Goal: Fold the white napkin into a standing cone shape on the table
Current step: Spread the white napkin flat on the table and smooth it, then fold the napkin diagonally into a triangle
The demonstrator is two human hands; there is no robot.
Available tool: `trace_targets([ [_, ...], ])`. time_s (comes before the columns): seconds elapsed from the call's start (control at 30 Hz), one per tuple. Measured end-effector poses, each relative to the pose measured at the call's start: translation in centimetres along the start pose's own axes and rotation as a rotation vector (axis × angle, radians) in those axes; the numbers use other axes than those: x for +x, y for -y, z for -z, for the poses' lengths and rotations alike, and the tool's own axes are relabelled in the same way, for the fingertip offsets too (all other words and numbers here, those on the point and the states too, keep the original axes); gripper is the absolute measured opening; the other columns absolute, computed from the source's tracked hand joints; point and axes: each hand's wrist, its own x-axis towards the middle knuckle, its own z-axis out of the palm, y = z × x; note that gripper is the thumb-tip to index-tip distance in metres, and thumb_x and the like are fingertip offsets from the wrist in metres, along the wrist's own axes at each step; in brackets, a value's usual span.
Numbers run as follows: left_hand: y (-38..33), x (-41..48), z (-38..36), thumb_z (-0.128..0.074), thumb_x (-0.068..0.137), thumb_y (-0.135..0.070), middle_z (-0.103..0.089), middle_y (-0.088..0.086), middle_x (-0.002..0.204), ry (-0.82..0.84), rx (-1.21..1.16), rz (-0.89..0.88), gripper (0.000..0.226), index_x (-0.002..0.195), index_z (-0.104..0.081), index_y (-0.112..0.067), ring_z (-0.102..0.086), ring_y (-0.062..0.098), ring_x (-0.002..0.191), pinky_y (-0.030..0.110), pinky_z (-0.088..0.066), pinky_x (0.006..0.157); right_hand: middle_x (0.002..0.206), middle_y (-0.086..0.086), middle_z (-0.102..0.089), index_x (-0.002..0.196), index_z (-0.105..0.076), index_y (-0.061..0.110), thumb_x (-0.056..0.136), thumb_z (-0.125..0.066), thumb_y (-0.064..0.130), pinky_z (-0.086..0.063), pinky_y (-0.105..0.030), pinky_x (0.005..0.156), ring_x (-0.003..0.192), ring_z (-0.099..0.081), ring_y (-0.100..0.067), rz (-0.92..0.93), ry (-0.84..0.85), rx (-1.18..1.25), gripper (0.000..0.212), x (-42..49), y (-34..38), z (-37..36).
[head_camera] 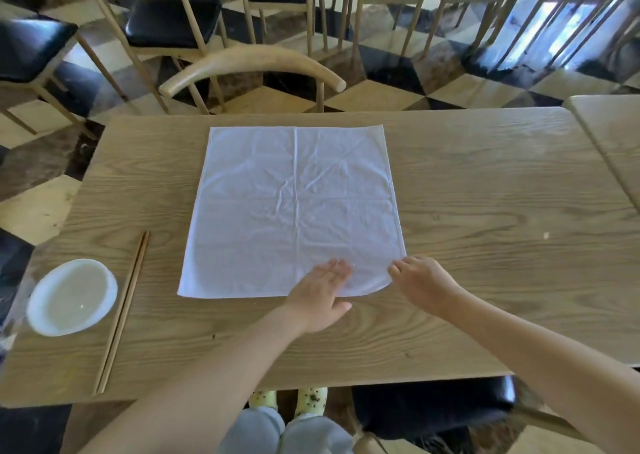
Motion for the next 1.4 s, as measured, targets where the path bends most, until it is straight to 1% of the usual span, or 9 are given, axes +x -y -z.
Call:
trace_targets([
  [0.1, -1.9, 1.3, 0.1, -0.052, 0.091, -0.029, -0.036, 0.008, 0.148, -0.079, -0.185, 0.104, 0.056, 0.141, -0.033, -0.012, -0.027, 0.023, 0.138, 0.032, -0.020, 0.111, 0.076, -0.005, -0.068, 0.081, -0.061, 0.010, 0.071, -0.063, 0.013, -0.048, -0.030, 0.059, 0.075, -0.066, -0.026, -0.110, 0.068, 0.142, 0.011, 2.5, -0.4, 3.6],
  [0.17, -2.7, 2.1, 0.9, -0.055, 0.089, -0.028, -0.059, 0.009, 0.116, -0.175, -0.213, 0.159, 0.028, 0.112, -0.053, -0.011, -0.050, 0.028, 0.114, 0.035, -0.040, 0.088, 0.102, -0.006, -0.065, 0.104, -0.057, 0.011, 0.086, -0.046, 0.014, -0.045, -0.033, 0.074, 0.098, -0.060, -0.028, -0.157, 0.110, 0.277, 0.021, 4.4, -0.9, 5.6],
  [0.23, -3.0, 3.0, 2.0, -0.056, 0.085, -0.025, -0.053, 0.003, 0.076, -0.224, -0.350, 0.232, 0.019, 0.076, -0.044, -0.014, -0.053, 0.029, 0.081, 0.031, -0.034, 0.064, 0.110, -0.004, -0.062, 0.111, -0.054, 0.014, 0.090, -0.044, 0.017, -0.039, -0.031, 0.074, 0.102, -0.057, -0.026, -0.157, 0.171, 0.388, 0.023, 6.1, -1.4, 7.9],
  [0.33, -2.5, 4.2, 4.2, -0.052, 0.080, -0.014, -0.034, -0.003, 0.053, -0.383, -0.556, 0.410, 0.035, 0.055, -0.028, -0.016, -0.036, 0.024, 0.062, 0.032, -0.022, 0.052, 0.104, -0.001, -0.062, 0.110, -0.056, 0.016, 0.090, -0.049, 0.020, -0.032, -0.025, 0.069, 0.087, -0.050, -0.019, -0.118, 0.171, 0.481, 0.022, 9.2, -2.2, 10.8],
  [0.63, 7.3, 4.6, 11.9, -0.057, 0.080, -0.021, -0.043, -0.005, 0.053, -0.587, -0.922, 0.537, 0.026, 0.057, -0.047, -0.014, -0.040, 0.013, 0.053, 0.027, -0.033, 0.053, 0.107, -0.010, -0.064, 0.108, -0.062, 0.007, 0.091, -0.055, 0.023, -0.050, -0.034, 0.073, 0.090, -0.059, -0.026, -0.132, 0.054, 0.724, 0.024, 21.3, -2.4, 15.6],
  [0.8, 14.6, 5.4, 15.6, -0.061, 0.080, -0.023, -0.057, -0.007, 0.062, -0.676, -1.016, 0.589, 0.013, 0.080, -0.066, -0.011, -0.051, 0.013, 0.062, 0.027, -0.041, 0.062, 0.096, -0.015, -0.068, 0.094, -0.067, 0.008, 0.088, -0.059, 0.022, -0.055, -0.044, 0.074, 0.084, -0.063, -0.034, -0.206, -0.089, 0.887, 0.017, 29.3, -0.7, 16.1],
  [0.97, 21.2, 7.0, 18.3, -0.058, 0.066, -0.031, -0.063, 0.000, 0.071, -0.677, -1.092, 0.642, 0.016, 0.076, -0.067, -0.022, -0.056, 0.017, 0.069, 0.031, -0.042, 0.067, 0.063, -0.010, -0.056, 0.062, -0.057, 0.008, 0.086, -0.055, 0.018, -0.035, -0.032, 0.054, 0.064, -0.049, -0.031, -0.260, -0.138, 0.901, 0.026, 36.6, 1.5, 15.8],
  [1.17, 26.2, 8.5, 20.0, -0.057, 0.084, -0.008, -0.058, -0.002, 0.070, -0.661, -1.101, 0.677, 0.020, 0.071, -0.061, -0.023, -0.052, 0.014, 0.068, 0.028, -0.039, 0.061, 0.080, -0.001, -0.062, 0.087, -0.067, 0.007, 0.087, -0.056, 0.016, -0.045, -0.034, 0.064, 0.076, -0.056, -0.021, -0.298, -0.184, 0.932, 0.014, 43.0, 3.1, 15.2],
  [1.4, 30.7, 10.0, 18.6, -0.058, 0.083, -0.016, -0.068, 0.006, 0.081, -0.639, -0.976, 0.767, 0.019, 0.095, -0.069, -0.006, -0.063, 0.024, 0.076, 0.034, -0.051, 0.068, 0.092, -0.005, -0.069, 0.089, -0.070, 0.010, 0.087, -0.056, 0.017, -0.052, -0.037, 0.071, 0.085, -0.062, -0.023, -0.301, -0.078, 0.895, 0.016, 47.6, 4.4, 12.5],
])
